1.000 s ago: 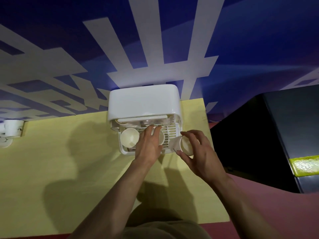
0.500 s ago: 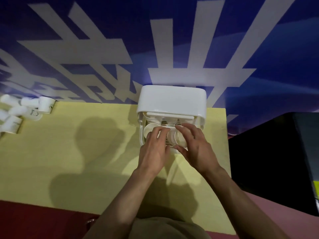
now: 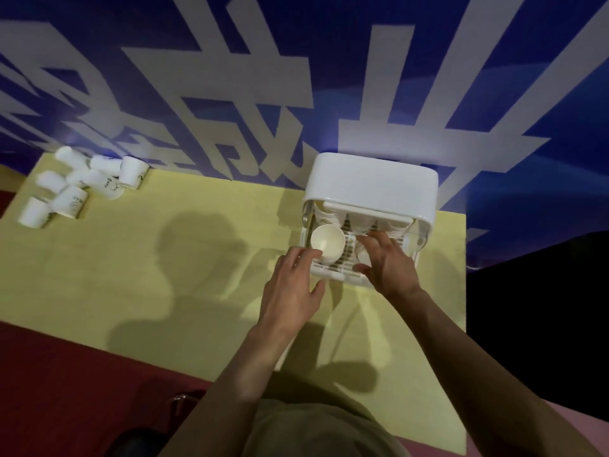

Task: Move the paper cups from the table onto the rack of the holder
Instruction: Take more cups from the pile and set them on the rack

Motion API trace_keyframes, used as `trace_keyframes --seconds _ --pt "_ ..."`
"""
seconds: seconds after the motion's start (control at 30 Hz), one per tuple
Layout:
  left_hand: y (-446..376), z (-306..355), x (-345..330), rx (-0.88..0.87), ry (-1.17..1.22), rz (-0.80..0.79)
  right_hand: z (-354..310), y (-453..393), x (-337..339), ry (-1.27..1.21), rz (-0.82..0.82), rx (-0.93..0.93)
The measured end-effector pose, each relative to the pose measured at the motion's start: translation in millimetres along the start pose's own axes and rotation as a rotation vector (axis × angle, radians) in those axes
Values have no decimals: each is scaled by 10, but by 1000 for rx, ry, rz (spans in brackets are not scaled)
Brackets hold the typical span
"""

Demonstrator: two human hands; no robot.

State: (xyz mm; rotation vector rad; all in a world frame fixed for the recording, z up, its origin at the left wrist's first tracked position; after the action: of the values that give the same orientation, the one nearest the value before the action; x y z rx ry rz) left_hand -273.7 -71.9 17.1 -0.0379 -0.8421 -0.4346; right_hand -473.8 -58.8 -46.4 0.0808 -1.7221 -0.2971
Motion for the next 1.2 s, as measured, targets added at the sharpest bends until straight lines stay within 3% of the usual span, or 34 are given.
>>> trace_keyframes --seconds 0.17,0.5,0.77,1.03,1.2 --pt "97 -204 116 24 5 2 -44 26 53 5 -6 -34" --pt "-29 -654 476 60 89 -7 -752 371 505 -50 183 -39" --pt "-151 -1746 1181 92 162 31 -2278 -59 631 -38 218 74" --pt "-499 -3583 2837 223 190 223 -4132 -881 410 -35 139 124" --pt "-935 -4445 3627 301 165 279 -4920 -1269 247 3 78 156"
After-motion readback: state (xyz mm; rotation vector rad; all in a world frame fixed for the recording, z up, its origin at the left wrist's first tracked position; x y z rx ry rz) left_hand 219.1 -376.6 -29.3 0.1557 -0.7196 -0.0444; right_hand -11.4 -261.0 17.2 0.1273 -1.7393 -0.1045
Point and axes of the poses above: each hand's wrist, its own y-axis away from the middle knuckle, its own x-axis out of the back of the hand, z = x × y, the point moved 6 cm from there along -y, towards the middle knuckle, and after that the axes turned 14 degrees about y, right-handed, at the moved point
